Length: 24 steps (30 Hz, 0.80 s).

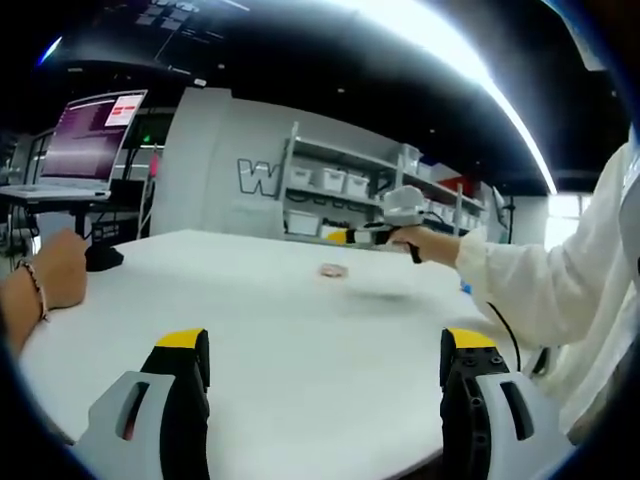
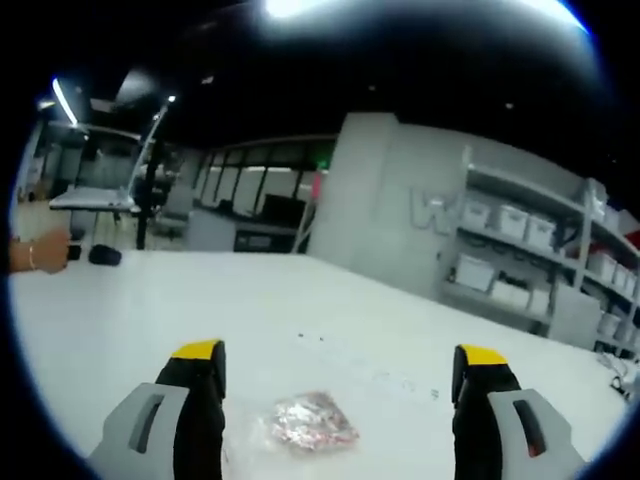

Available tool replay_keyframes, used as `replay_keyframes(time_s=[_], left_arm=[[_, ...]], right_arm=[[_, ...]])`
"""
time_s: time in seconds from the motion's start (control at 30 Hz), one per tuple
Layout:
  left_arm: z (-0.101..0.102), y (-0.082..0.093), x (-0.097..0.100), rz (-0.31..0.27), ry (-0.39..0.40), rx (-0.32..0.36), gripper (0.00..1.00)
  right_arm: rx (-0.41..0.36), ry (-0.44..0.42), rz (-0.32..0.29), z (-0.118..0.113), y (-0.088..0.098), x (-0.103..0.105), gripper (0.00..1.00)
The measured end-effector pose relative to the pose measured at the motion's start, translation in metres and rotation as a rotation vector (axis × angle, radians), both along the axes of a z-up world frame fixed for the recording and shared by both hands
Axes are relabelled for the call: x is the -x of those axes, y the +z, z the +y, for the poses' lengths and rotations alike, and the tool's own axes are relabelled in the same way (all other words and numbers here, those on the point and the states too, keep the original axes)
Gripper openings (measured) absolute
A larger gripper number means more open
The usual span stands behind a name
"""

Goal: Open the resealable bag by pulling the two sides of the seal apart until the entire bag opening is separated and visibly accessible.

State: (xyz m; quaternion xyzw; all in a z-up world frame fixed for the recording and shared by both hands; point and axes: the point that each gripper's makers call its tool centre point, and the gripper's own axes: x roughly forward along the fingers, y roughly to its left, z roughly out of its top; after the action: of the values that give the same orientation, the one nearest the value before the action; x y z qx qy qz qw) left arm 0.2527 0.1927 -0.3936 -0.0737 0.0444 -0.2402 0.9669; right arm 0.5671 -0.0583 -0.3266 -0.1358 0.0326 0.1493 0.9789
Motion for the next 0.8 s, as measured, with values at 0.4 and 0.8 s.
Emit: replay_keyframes(time_s=[0.4, 0.8], left_arm=[[0.001, 0.000, 0.001, -0.001, 0.006, 0.001, 0.94], [0.000, -0.001, 0.003, -0.001, 0.003, 0.000, 0.94]], right_arm=[[0.018, 0.005, 0.015, -0.004, 0.001, 0.013, 0.93], [0.052, 0.028, 0.011, -0.008, 0.008, 0.036, 0.93]])
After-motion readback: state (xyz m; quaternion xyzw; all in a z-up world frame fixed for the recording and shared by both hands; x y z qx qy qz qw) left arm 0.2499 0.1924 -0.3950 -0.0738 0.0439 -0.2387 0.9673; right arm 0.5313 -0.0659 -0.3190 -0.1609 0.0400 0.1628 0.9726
